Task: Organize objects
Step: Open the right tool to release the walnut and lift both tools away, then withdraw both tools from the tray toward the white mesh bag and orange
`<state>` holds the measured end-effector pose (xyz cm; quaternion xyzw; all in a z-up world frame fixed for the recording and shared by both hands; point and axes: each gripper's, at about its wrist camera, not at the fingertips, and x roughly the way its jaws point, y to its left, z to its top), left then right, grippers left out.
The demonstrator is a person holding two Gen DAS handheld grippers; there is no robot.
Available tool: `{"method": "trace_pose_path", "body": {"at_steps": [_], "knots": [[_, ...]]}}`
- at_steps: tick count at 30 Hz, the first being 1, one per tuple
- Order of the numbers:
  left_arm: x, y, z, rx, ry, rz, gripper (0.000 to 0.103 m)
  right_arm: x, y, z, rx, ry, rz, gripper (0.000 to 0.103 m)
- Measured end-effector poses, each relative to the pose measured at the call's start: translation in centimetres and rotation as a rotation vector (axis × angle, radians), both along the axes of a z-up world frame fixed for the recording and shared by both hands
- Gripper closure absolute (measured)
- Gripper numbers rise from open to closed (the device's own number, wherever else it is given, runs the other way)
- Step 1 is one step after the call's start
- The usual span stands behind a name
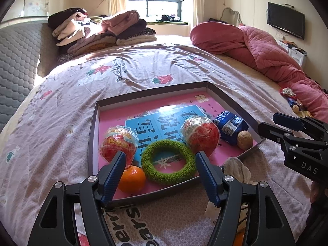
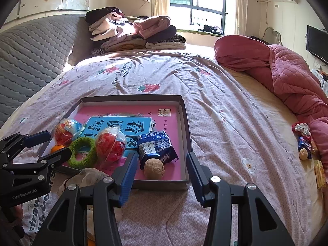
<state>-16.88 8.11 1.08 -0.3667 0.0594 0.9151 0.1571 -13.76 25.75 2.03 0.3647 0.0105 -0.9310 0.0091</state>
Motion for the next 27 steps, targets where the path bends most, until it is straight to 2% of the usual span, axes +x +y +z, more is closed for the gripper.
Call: {"method": "trace_pose_path", "body": {"at_steps": [12, 27], "knots": [[0.4, -0.7, 1.0, 0.022, 0.011, 0.014, 0.029, 0.7, -0.5, 0.8, 0.006, 0.018, 0.005, 0.048], [1.6, -1.2, 2.6, 0.037, 0.022, 0.026, 0.028, 2.7, -1.2, 2.9, -0.015, 0.065, 0.022, 0.047]]}}
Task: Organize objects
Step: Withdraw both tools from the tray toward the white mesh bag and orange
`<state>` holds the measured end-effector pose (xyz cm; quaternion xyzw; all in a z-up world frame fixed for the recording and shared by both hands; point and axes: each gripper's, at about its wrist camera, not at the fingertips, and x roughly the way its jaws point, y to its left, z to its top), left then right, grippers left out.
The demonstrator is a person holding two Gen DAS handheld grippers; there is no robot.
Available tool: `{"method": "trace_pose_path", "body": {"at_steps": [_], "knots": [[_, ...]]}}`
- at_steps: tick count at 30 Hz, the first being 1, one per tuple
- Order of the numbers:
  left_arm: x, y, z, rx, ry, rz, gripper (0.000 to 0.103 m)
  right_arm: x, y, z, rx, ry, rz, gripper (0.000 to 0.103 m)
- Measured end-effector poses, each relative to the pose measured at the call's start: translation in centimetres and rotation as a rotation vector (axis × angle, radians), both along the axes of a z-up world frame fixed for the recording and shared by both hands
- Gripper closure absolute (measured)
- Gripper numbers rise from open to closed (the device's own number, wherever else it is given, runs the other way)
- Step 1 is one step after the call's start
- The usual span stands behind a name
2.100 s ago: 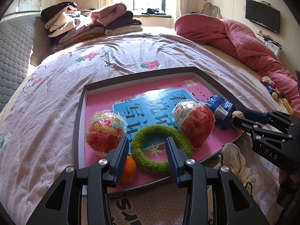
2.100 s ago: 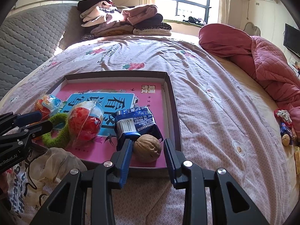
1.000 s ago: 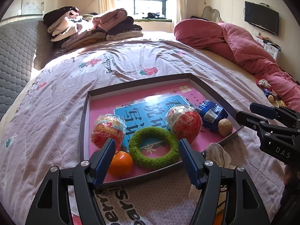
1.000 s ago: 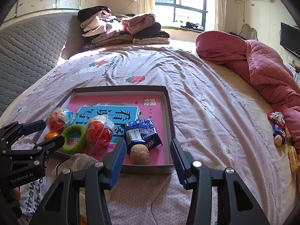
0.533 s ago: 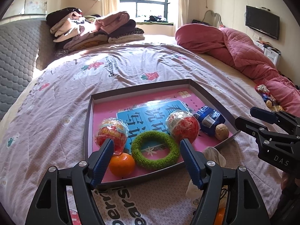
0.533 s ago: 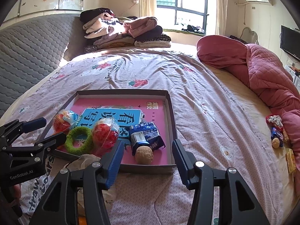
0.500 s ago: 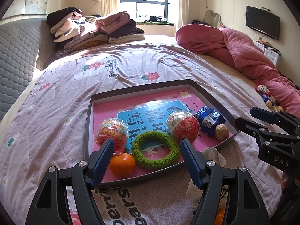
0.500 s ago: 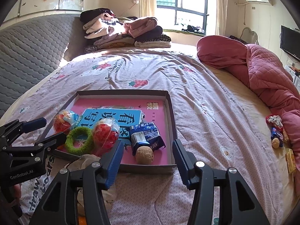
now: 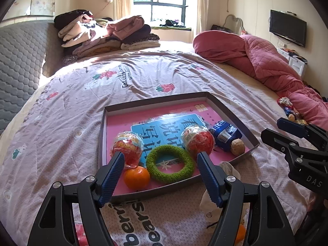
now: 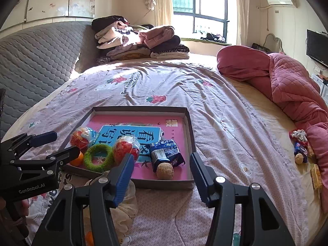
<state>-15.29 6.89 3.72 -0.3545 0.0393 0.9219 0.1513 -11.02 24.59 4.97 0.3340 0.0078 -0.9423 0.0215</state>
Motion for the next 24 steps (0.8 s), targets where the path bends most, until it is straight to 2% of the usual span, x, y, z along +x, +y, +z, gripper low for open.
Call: {"method": "trace_pose_path", "body": {"at_steps": [24], "knots": [[3.4, -1.5, 3.0, 0.018, 0.047, 0.011, 0.028, 3.8, -1.0, 2.2, 0.003, 0.041, 0.024, 0.046]]}}
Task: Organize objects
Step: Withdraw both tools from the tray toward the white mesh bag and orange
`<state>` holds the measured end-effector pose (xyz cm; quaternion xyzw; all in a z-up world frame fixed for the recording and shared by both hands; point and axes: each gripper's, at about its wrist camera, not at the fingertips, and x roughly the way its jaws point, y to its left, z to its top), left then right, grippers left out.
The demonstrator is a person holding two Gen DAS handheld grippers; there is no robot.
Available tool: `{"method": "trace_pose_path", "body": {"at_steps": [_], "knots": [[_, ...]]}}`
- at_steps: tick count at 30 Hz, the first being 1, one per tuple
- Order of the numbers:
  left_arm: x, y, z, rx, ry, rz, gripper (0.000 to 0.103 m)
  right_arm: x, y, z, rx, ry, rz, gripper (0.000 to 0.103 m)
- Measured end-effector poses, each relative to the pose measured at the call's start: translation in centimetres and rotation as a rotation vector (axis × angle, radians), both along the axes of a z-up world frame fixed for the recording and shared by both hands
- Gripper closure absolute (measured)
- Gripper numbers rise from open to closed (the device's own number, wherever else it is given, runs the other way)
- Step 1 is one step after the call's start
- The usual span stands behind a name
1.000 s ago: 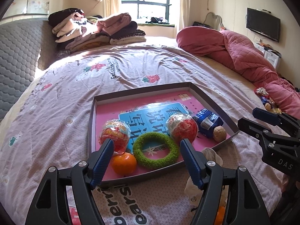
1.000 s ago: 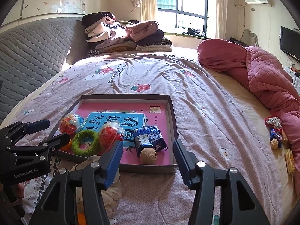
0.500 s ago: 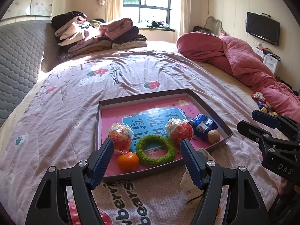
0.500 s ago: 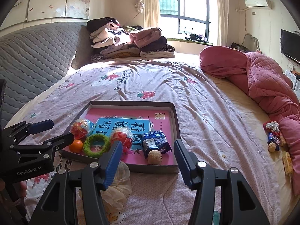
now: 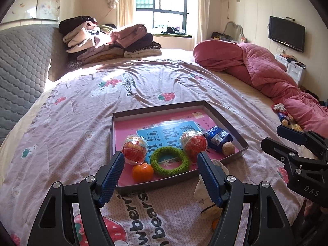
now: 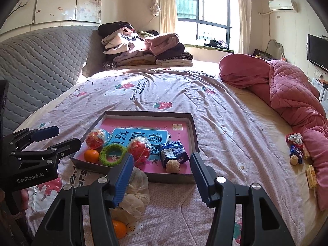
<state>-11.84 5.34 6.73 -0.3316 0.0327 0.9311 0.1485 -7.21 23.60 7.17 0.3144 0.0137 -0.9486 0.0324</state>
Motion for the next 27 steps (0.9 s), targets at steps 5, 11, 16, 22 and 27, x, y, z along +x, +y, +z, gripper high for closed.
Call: {"method": "trace_pose_path", "body": {"at_steps": [5, 11, 16, 22, 27], "knots": [[0.6, 0.2, 0.3, -0.005, 0.007, -0.008, 0.028, 0.9, -0.1, 0.2, 0.006, 0.004, 0.009, 0.046], [1.2, 0.5, 0.5, -0.012, 0.011, -0.017, 0.028, 2.1, -0.4, 0.1, 0.008, 0.004, 0.019, 0.046], [1.7, 0.8, 0.5, -0.020, 0.010, -0.025, 0.028, 2.9, -0.9, -0.3, 0.016, -0.004, 0.031, 0.046], [2.0, 1.1, 0.5, -0.029, 0.015, -0.028, 0.028, 4.0, -1.5, -1.3, 0.011, -0.017, 0.046, 0.046], [2.3, 1.3, 0.5, -0.031, 0.019, -0.037, 0.028, 4.8, -2.0, -2.0, 0.017, -0.031, 0.060, 0.046]]}}
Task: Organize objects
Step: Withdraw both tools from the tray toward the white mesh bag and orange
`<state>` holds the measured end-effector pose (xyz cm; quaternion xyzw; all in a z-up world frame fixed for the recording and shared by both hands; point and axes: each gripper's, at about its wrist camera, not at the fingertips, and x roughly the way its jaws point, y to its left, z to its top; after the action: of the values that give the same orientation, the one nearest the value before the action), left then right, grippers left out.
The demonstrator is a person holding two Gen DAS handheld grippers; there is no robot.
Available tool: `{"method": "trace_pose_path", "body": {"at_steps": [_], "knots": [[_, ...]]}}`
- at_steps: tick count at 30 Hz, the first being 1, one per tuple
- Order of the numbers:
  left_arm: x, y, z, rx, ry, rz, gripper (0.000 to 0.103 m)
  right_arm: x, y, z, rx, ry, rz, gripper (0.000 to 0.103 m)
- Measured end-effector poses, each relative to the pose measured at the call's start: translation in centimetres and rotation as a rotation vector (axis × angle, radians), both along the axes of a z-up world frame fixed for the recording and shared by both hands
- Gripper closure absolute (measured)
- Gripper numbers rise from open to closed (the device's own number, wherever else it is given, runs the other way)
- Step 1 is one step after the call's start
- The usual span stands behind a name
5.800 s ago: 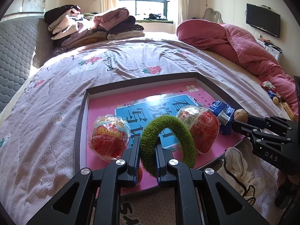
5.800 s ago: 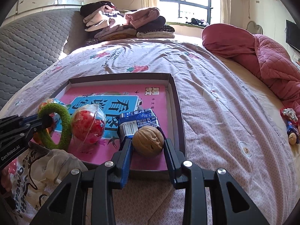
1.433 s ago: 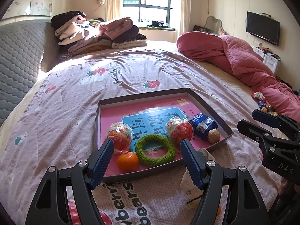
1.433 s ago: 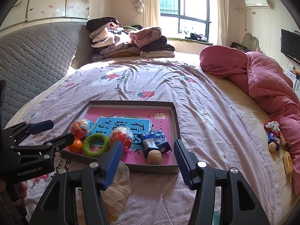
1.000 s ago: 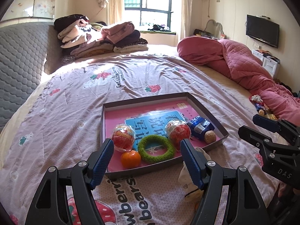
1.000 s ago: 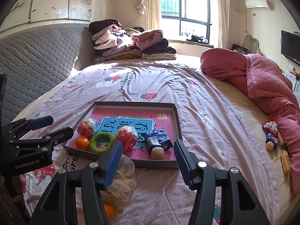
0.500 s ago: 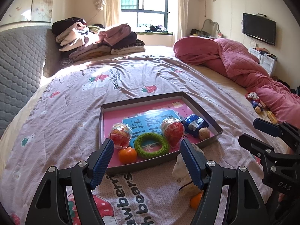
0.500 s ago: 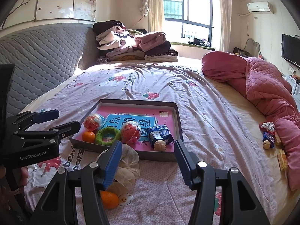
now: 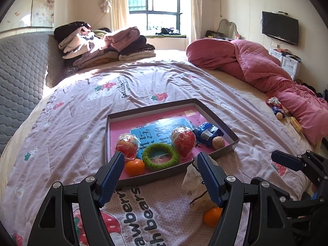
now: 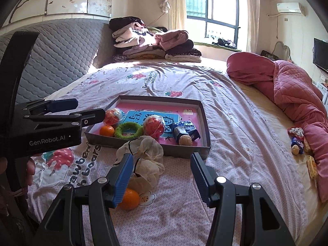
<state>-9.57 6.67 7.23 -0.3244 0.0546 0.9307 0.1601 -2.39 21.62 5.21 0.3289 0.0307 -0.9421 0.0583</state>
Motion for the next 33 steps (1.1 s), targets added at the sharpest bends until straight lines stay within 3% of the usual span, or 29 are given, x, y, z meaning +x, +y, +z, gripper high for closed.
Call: {"method": "trace_pose_path", "body": {"at_steps": [15, 33], "knots": [[1.4, 0.6, 0.2, -0.015, 0.029, -0.006, 0.028, 1.6, 0.3, 0.2, -0.019, 0.001, 0.003, 0.046], [1.3, 0.4, -0.1, -0.011, 0.010, -0.012, 0.028, 2.6, -0.4, -1.1, -0.008, -0.028, 0.018, 0.046]]}}
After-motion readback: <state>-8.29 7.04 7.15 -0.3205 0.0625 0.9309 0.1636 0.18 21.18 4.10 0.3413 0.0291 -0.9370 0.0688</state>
